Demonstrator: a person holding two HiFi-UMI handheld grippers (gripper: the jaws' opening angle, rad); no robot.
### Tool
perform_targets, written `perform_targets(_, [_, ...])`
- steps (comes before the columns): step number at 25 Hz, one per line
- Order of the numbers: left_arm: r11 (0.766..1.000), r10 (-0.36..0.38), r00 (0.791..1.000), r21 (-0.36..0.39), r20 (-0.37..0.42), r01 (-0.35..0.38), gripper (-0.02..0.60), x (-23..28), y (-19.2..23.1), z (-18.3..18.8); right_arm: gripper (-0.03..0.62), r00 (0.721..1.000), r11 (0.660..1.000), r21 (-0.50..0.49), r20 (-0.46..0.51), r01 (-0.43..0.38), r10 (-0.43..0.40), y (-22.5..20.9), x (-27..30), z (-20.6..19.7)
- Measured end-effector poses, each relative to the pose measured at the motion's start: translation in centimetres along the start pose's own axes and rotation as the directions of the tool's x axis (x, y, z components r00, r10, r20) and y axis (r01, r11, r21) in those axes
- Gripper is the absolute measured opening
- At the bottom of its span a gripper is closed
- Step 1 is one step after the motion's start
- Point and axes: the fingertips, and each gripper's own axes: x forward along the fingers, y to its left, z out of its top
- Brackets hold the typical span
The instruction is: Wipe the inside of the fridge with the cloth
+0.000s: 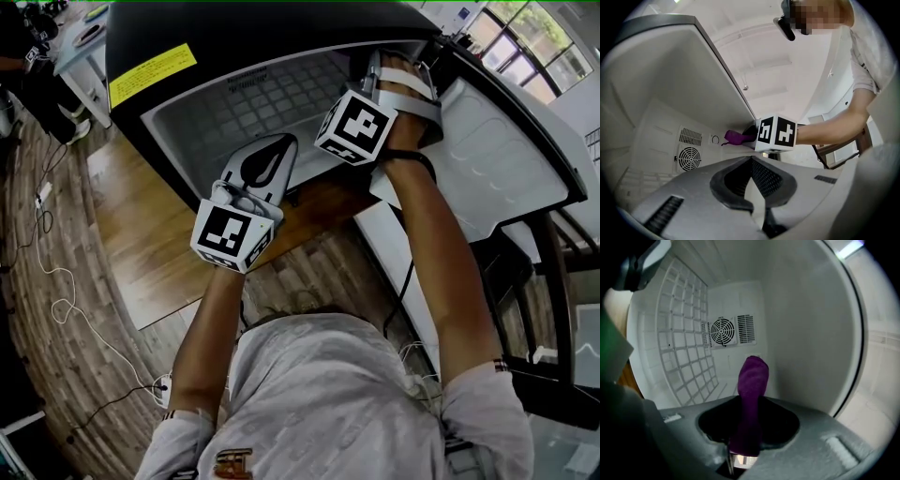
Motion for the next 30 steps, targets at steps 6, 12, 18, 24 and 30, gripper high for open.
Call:
perform_targets(6, [1.000, -0.021, 1.000, -0.001, 0.006, 0.021, 0.000, 0.1, 0.1, 0.1, 0.109, 0.998, 0.999, -0.031, -0.058, 0.012, -0.014, -0.2, 1.6, -0.8])
perform_targets(12, [1.000, -0.030, 1.000, -0.009, 0.008, 0.030, 0.000, 0.0, 0.3, -0.2, 0.110, 0.992, 0.997, -0.054, -0.116, -0.057, 0.051, 1.3, 2.9, -1.4])
perform_targets(18, [0.999, -0.029, 1.000, -0.015, 0.009, 0.029, 0.000, -0.1, 0.6, -0.3, 0.110, 0.985, 0.989, -0.069, -0.128, -0.129, 0.119, 3.8, 3.8, -1.1])
perform_targets(24, [1.000, -0.024, 1.000, -0.019, 0.007, 0.024, 0.000, -0.1, 0.7, -0.5, 0.110, 0.973, 0.977, -0.071, -0.133, -0.200, 0.190, 6.3, 4.1, -1.0])
perform_targets(30, [1.000, -0.012, 1.000, -0.019, 0.006, 0.012, 0.000, -0.2, 1.1, -0.5, 0.110, 0.961, 0.964, -0.074, -0.132, -0.256, 0.245, 8.0, 4.3, -0.6])
